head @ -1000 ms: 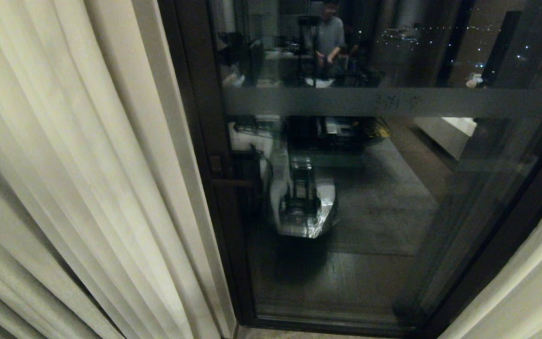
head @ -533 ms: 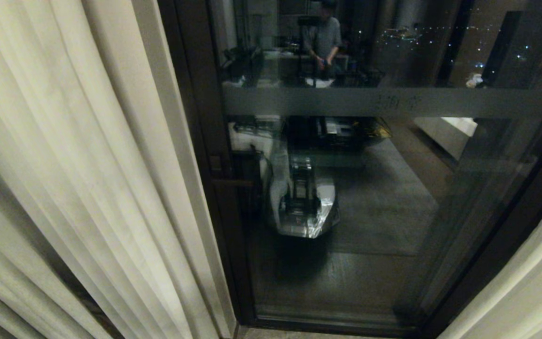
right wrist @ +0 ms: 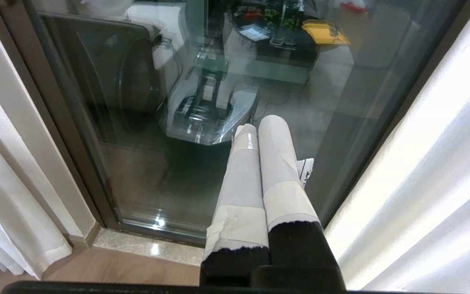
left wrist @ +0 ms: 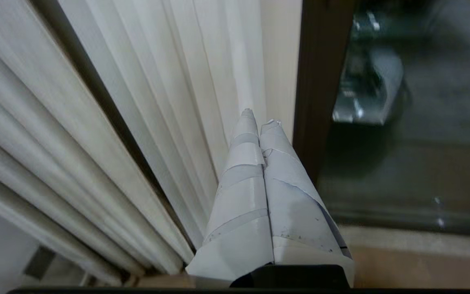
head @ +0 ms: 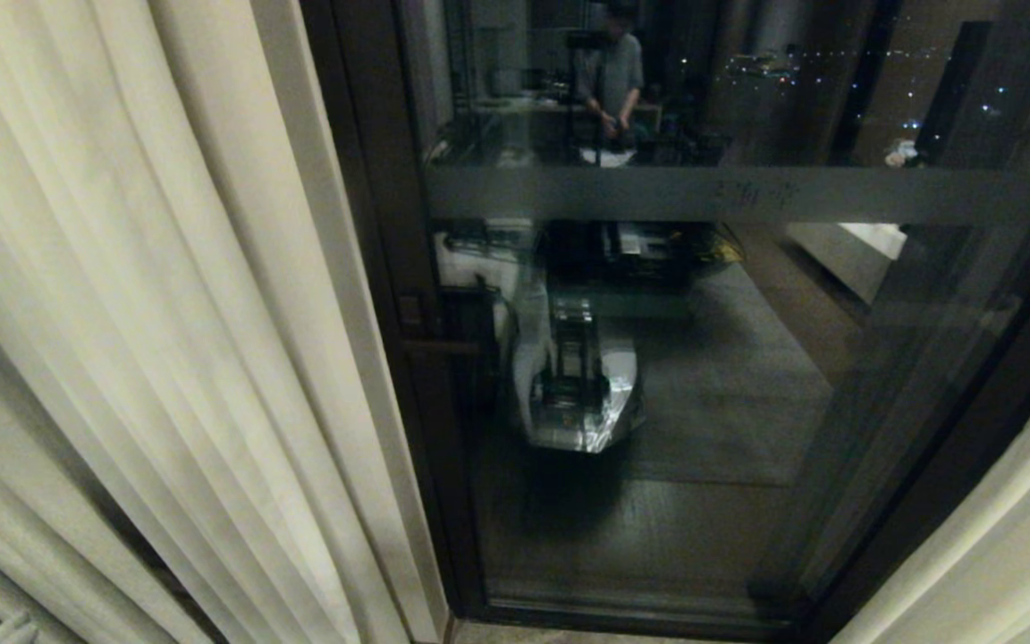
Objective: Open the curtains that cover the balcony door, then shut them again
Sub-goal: Pull the inner curtains open on both sides
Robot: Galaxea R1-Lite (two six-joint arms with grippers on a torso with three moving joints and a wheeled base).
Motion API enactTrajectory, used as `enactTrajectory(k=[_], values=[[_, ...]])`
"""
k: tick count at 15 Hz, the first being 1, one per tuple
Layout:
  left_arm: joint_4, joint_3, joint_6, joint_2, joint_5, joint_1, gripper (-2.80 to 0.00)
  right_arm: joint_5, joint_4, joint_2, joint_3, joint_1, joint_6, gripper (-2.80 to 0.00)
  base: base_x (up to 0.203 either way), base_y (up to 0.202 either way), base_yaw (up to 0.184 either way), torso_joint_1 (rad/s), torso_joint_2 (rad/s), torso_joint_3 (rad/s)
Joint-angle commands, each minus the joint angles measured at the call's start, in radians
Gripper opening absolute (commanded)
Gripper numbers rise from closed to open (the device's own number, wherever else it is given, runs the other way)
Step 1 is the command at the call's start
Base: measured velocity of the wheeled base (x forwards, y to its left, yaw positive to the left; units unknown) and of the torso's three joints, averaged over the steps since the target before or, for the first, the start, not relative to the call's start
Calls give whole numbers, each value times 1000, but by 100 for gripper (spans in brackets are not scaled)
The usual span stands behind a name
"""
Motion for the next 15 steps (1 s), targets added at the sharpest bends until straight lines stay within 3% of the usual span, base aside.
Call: enactTrajectory(k=[1,3,7,11,15], values=[[63,14,2,-97,-3,-21,-280,0,0,2,0,1,-1,-280,0,0,0,0,0,0],[124,14,-2,-183,-28,-37,-280,0,0,2,0,1,-1,-280,0,0,0,0,0,0],[141,14,-6,-299,-46,-45,-280,0,0,2,0,1,-1,-280,0,0,0,0,0,0],[143,14,-56,-300,-38,-45,-280,0,0,2,0,1,-1,-280,0,0,0,0,0,0],[143,14,-53,-300,-36,-45,-280,0,0,2,0,1,-1,-280,0,0,0,0,0,0]])
